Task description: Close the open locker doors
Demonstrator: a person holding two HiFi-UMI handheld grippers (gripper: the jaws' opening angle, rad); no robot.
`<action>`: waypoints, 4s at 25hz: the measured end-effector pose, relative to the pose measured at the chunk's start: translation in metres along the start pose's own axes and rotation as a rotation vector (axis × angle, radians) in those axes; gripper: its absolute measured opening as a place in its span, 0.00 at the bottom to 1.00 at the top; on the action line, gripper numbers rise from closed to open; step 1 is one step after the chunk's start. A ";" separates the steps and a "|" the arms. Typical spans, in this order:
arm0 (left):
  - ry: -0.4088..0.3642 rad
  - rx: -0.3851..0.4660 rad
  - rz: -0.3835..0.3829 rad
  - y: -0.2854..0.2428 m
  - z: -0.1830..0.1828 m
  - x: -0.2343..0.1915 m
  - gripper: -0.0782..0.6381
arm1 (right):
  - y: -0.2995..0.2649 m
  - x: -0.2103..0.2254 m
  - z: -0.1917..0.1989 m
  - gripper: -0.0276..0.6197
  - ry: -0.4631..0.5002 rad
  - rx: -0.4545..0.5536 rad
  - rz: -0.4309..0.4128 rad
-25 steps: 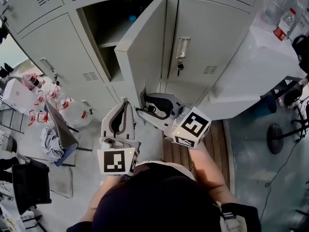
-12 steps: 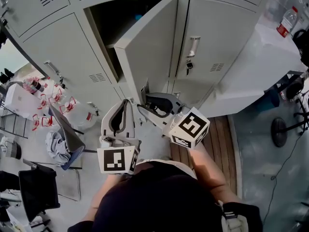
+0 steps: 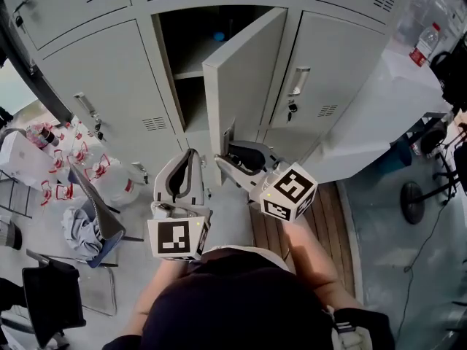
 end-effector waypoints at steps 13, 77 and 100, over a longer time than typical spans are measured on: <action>-0.065 0.045 0.086 -0.004 -0.010 -0.028 0.11 | -0.040 0.002 -0.002 0.21 0.011 0.029 0.090; 0.057 -0.009 0.061 -0.049 0.030 -0.127 0.11 | -0.149 0.058 0.006 0.15 0.047 0.026 0.213; 0.070 -0.018 0.057 -0.064 0.035 -0.134 0.11 | -0.165 0.077 0.010 0.11 0.027 0.023 0.257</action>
Point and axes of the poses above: the fingertips, and each gripper's own axes: y backward along the fingers, x to its right, z out of its underside, the point moved 4 cm from there along y, backward along the fingers, and after that the axes turned 11 degrees about y, right-handed, at the moved point
